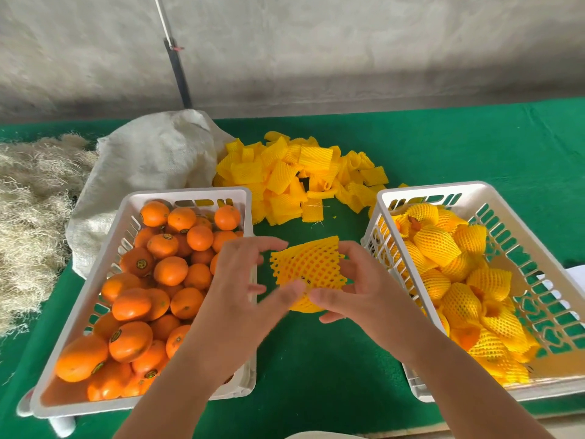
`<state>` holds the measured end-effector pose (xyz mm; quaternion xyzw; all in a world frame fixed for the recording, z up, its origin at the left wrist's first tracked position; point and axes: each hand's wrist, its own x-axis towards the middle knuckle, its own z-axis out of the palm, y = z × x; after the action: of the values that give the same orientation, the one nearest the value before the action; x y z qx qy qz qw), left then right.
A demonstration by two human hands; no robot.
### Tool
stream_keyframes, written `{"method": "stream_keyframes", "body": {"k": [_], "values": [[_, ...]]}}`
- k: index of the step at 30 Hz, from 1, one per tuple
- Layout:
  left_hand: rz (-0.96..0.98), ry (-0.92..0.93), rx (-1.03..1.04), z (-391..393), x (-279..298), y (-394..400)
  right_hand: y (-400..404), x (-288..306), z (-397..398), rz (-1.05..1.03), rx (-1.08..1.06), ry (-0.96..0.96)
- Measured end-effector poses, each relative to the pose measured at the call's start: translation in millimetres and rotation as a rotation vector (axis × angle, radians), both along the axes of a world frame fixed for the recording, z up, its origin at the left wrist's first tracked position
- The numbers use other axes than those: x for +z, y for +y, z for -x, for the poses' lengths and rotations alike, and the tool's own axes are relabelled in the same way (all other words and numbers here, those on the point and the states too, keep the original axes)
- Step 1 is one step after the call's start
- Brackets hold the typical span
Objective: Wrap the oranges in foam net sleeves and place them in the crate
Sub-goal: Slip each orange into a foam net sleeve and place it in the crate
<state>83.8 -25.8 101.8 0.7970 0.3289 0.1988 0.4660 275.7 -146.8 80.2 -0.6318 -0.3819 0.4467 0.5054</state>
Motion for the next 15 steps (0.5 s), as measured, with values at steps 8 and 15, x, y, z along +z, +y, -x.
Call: {"method": "stream_keyframes", "body": {"k": [8,15], "values": [[-0.419,0.151,-0.108,-20.3,-20.6,-6.2,5.3,11.6,1.9,0.062,-0.036,-0.114],[-0.158,-0.03,0.069,-19.4,-28.6,-11.8,-1.5,24.0,11.7,-0.074,-0.306,-0.842]]}}
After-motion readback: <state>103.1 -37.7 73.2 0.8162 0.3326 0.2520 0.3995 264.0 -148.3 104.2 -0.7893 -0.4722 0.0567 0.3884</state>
